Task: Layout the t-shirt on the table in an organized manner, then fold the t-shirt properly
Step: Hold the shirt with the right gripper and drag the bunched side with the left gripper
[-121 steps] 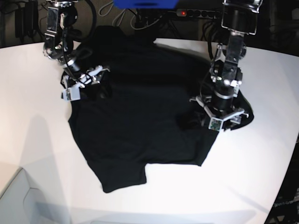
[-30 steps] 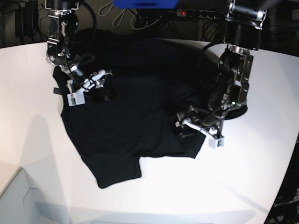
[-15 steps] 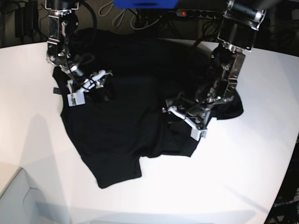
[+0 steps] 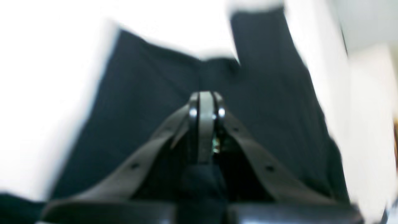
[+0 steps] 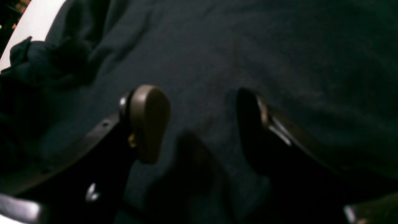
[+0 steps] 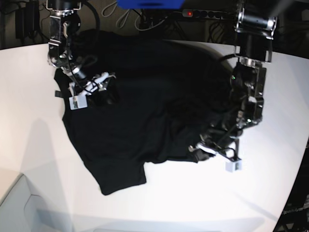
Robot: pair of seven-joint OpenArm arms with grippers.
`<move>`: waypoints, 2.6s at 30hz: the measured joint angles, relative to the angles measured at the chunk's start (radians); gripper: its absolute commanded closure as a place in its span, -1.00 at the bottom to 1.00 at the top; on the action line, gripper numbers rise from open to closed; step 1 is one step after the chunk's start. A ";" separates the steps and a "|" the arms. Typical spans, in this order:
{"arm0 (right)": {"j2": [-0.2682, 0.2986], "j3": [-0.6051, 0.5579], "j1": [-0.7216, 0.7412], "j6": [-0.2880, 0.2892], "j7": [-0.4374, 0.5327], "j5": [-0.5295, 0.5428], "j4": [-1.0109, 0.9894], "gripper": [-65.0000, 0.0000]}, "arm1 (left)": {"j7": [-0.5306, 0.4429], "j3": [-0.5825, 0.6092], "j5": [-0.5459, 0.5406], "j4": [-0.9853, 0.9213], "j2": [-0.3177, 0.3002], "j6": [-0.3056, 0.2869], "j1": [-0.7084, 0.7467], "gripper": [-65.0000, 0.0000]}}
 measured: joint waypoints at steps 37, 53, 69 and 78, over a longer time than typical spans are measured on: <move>0.000 0.000 -0.004 -0.001 0.003 0.001 0.000 -0.16 | 0.157 0.172 0.152 -0.023 0.054 -0.009 0.050 0.03; 0.000 0.000 -0.004 -0.001 0.004 0.001 0.000 -0.16 | 0.153 0.167 0.151 -0.094 0.053 -0.010 0.042 0.99; 0.013 0.000 -0.006 0.000 0.005 0.001 0.000 -0.16 | 0.111 0.164 0.147 -0.007 0.043 -0.008 0.034 0.04; 0.013 0.000 -0.007 0.001 0.006 0.001 0.000 -0.16 | 0.096 0.163 0.154 -0.191 0.076 -0.005 -0.019 0.04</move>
